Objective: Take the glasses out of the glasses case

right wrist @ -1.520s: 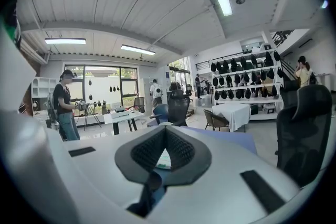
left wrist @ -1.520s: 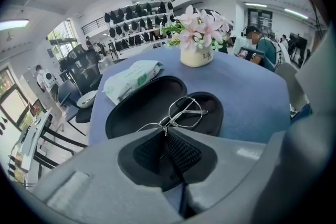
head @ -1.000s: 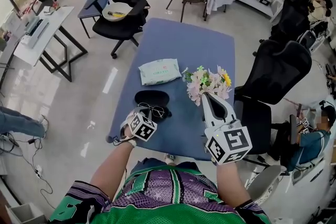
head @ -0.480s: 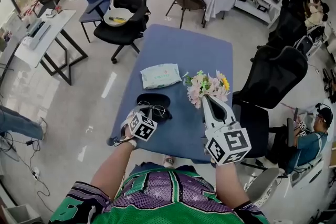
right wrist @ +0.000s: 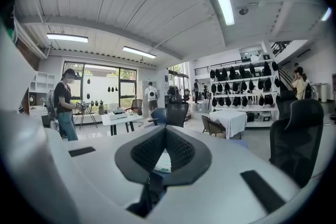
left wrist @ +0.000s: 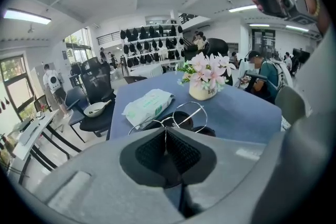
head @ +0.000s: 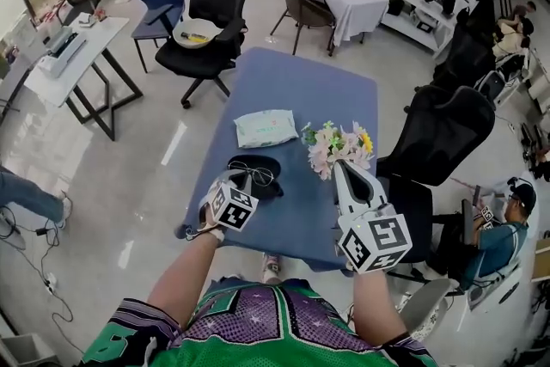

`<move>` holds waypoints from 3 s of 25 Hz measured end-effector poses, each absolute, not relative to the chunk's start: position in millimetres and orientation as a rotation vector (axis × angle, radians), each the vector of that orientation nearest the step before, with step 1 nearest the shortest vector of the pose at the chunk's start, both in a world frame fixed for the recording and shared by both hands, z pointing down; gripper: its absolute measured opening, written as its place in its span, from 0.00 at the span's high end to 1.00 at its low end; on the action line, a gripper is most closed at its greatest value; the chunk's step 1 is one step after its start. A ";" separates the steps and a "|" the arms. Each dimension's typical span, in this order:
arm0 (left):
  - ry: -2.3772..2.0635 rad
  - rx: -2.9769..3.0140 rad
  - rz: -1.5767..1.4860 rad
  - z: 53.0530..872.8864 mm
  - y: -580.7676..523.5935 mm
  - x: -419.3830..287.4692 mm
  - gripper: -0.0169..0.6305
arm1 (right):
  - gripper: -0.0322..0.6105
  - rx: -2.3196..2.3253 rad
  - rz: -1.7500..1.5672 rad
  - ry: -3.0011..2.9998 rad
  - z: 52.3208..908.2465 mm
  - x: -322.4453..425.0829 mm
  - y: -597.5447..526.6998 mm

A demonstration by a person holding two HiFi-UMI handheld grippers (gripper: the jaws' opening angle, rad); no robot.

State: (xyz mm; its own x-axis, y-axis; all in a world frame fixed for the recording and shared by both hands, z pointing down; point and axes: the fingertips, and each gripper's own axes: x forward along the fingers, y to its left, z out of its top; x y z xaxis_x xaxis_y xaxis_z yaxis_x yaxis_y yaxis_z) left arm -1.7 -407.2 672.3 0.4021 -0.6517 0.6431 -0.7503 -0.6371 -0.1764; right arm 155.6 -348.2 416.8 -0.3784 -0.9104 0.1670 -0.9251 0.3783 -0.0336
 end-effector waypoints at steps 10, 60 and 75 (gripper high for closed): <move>-1.326 2.602 0.886 622.8 -393.9 -16.8 0.94 | 0.95 1.708 0.145 -2.492 407.5 134.9 -318.0; -1.519 2.861 -0.093 354.1 -266.4 -134.6 0.94 | 0.95 2.000 -0.019 -2.484 358.9 98.4 -221.3; -1.561 2.848 -0.104 349.5 -263.5 -142.7 0.94 | 0.95 1.944 -0.009 -2.487 360.2 88.2 -220.8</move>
